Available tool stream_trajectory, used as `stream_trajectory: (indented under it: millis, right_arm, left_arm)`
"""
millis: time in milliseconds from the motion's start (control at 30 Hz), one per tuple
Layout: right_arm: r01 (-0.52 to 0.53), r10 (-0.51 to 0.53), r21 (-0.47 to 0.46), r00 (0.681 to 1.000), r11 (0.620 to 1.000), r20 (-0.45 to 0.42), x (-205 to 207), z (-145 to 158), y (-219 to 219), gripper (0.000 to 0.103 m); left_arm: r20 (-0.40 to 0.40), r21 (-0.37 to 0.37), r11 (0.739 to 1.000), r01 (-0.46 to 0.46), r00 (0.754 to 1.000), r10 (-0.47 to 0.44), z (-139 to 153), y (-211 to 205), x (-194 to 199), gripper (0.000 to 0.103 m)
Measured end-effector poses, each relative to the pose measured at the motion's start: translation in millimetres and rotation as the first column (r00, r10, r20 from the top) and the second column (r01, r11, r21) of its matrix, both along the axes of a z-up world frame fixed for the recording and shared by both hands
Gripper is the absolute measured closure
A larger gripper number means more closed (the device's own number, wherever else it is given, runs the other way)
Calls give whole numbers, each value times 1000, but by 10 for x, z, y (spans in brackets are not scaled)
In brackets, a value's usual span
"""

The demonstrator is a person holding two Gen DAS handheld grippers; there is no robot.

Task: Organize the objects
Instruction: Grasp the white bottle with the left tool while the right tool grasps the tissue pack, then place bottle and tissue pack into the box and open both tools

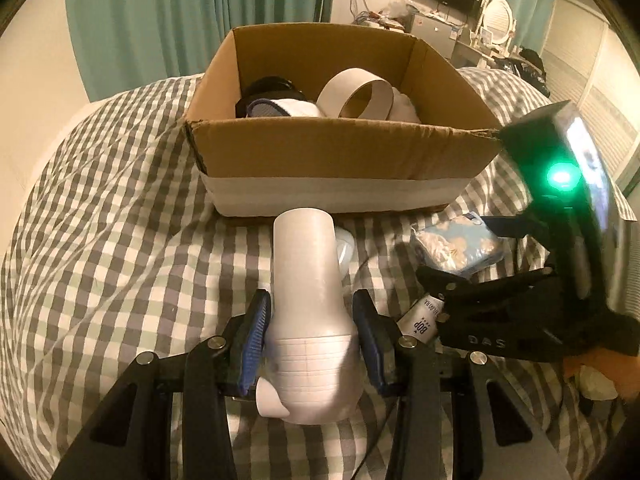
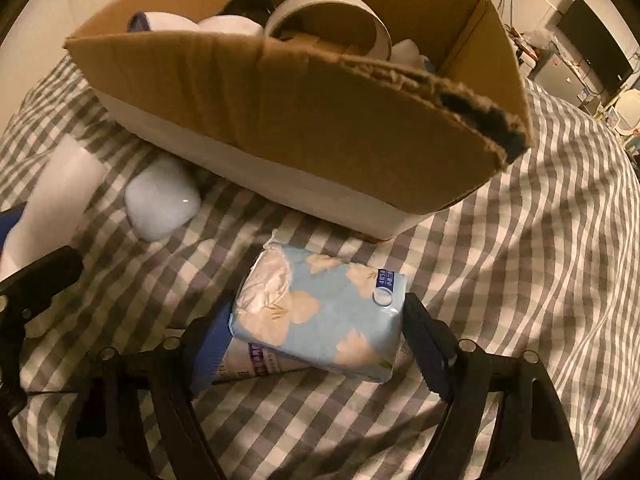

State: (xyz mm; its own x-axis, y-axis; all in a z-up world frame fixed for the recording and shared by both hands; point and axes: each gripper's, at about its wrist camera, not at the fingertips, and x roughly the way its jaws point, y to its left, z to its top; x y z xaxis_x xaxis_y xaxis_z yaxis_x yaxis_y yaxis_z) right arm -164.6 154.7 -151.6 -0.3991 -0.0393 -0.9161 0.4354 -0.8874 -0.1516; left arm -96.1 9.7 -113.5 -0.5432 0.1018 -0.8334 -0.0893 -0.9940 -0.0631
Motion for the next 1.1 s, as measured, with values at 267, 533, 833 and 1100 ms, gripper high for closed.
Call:
stream_trajectory:
  millis: [267, 533, 833, 1100]
  right_arm:
    - [-21, 18, -54, 999, 998, -49, 261, 282, 100, 23]
    - [-74, 66, -42, 985, 996, -157, 626, 832, 151, 23]
    - [-87, 68, -64, 963, 994, -260, 1010, 1425, 218, 23]
    - [-116, 76, -98, 937, 988, -341, 1189, 1909, 133, 23]
  left_arm:
    - [-23, -21, 1000, -15, 1000, 15, 131, -9, 76, 60]
    - [-85, -26, 1000, 9, 996, -11, 484, 55, 280, 60]
    - [-125, -17, 997, 70, 990, -72, 896, 109, 455, 60]
    - [-199, -38, 993, 108, 973, -113, 1427, 78, 489, 60]
